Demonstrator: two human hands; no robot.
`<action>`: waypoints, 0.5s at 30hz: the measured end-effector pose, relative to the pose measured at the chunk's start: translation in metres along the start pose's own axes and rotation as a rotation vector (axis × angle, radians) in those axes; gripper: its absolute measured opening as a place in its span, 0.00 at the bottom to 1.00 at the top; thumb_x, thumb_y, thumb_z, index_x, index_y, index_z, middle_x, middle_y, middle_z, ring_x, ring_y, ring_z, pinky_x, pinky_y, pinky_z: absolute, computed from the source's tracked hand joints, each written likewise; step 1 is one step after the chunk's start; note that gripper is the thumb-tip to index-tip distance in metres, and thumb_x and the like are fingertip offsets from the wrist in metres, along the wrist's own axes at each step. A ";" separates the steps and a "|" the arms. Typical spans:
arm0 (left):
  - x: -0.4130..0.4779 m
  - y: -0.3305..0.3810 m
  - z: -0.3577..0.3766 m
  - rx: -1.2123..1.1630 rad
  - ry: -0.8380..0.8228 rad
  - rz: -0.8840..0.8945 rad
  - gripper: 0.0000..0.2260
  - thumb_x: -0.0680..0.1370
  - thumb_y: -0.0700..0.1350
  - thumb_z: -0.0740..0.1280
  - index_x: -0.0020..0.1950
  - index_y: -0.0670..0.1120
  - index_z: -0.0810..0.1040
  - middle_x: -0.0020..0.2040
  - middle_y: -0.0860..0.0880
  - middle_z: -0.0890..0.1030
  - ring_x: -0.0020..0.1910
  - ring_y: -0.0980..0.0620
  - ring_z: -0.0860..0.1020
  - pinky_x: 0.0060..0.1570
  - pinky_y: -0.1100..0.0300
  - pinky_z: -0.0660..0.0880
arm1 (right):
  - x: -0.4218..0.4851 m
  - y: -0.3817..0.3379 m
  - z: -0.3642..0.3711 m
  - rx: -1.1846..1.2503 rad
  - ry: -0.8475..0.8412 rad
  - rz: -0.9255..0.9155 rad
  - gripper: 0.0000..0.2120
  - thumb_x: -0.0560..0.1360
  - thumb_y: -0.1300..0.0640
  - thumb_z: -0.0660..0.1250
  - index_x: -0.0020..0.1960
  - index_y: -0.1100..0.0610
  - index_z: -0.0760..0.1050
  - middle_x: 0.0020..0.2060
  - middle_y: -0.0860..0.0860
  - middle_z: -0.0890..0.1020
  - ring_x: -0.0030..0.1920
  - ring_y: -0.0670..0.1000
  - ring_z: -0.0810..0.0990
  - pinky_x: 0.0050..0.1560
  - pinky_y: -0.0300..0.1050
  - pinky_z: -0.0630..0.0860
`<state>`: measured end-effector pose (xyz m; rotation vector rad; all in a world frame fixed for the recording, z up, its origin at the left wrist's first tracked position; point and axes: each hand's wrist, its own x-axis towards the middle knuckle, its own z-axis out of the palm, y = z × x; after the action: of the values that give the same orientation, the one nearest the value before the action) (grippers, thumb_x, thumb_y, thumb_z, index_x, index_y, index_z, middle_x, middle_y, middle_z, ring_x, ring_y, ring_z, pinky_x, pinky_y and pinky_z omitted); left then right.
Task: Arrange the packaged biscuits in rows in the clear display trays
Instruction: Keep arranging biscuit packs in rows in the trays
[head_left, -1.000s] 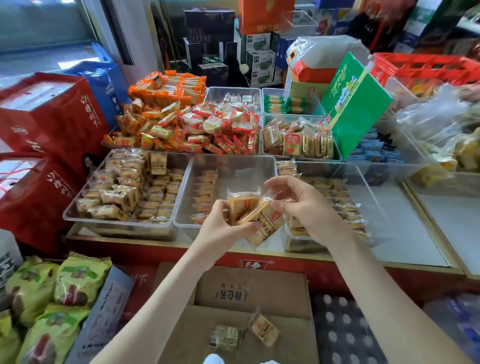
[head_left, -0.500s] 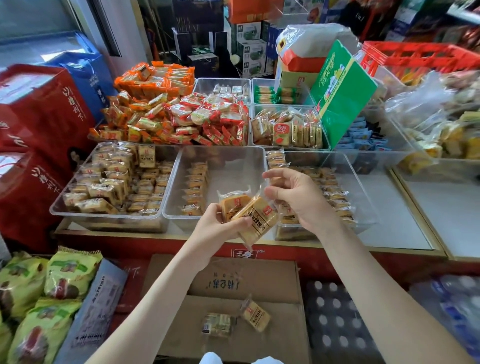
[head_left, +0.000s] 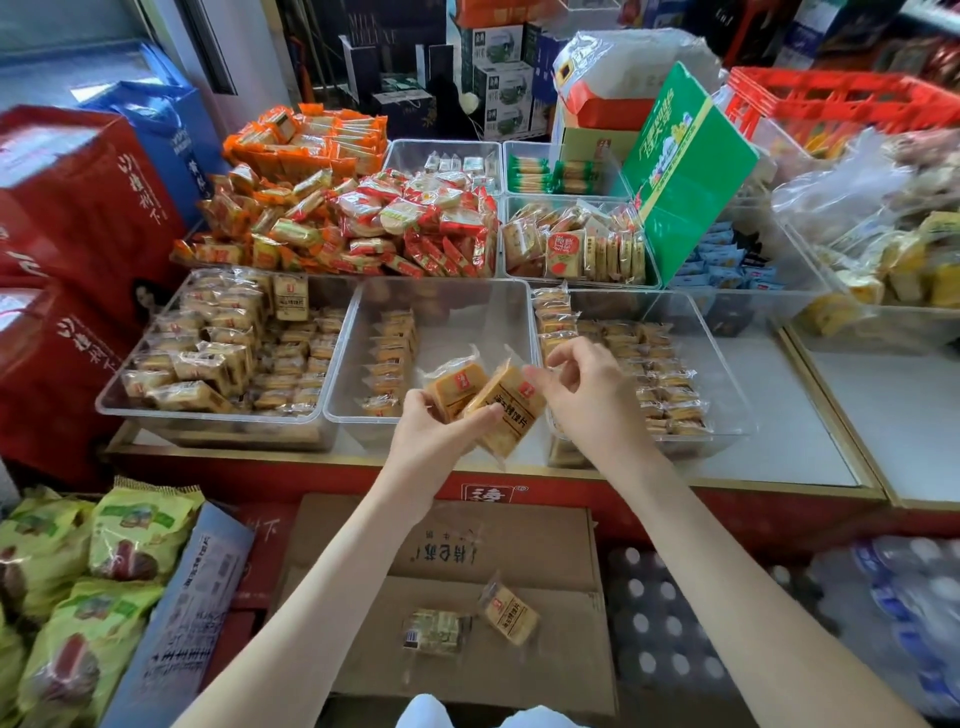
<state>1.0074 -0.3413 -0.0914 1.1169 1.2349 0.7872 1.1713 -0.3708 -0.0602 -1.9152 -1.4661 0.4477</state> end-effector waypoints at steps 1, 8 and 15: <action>-0.003 0.002 0.003 0.046 0.022 0.056 0.25 0.70 0.47 0.78 0.59 0.47 0.68 0.55 0.49 0.78 0.52 0.56 0.79 0.51 0.61 0.79 | -0.002 -0.002 0.004 0.019 -0.091 0.058 0.22 0.75 0.38 0.63 0.58 0.55 0.71 0.48 0.49 0.75 0.48 0.49 0.76 0.44 0.36 0.74; -0.013 0.011 0.006 0.193 -0.068 0.382 0.20 0.72 0.54 0.73 0.56 0.54 0.67 0.52 0.58 0.77 0.49 0.67 0.78 0.47 0.70 0.76 | -0.007 0.005 0.020 0.851 -0.232 0.381 0.18 0.76 0.50 0.69 0.62 0.56 0.72 0.57 0.57 0.79 0.55 0.54 0.82 0.55 0.51 0.81; 0.001 0.006 0.010 0.223 0.002 0.360 0.05 0.81 0.51 0.62 0.55 0.53 0.72 0.51 0.54 0.81 0.48 0.63 0.79 0.46 0.68 0.76 | -0.008 0.026 0.006 1.283 -0.345 0.341 0.12 0.74 0.60 0.66 0.58 0.55 0.77 0.47 0.54 0.82 0.48 0.52 0.81 0.48 0.44 0.80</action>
<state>1.0178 -0.3409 -0.0862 1.5492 1.1573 0.9336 1.1836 -0.3804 -0.0838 -1.0058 -0.6349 1.4874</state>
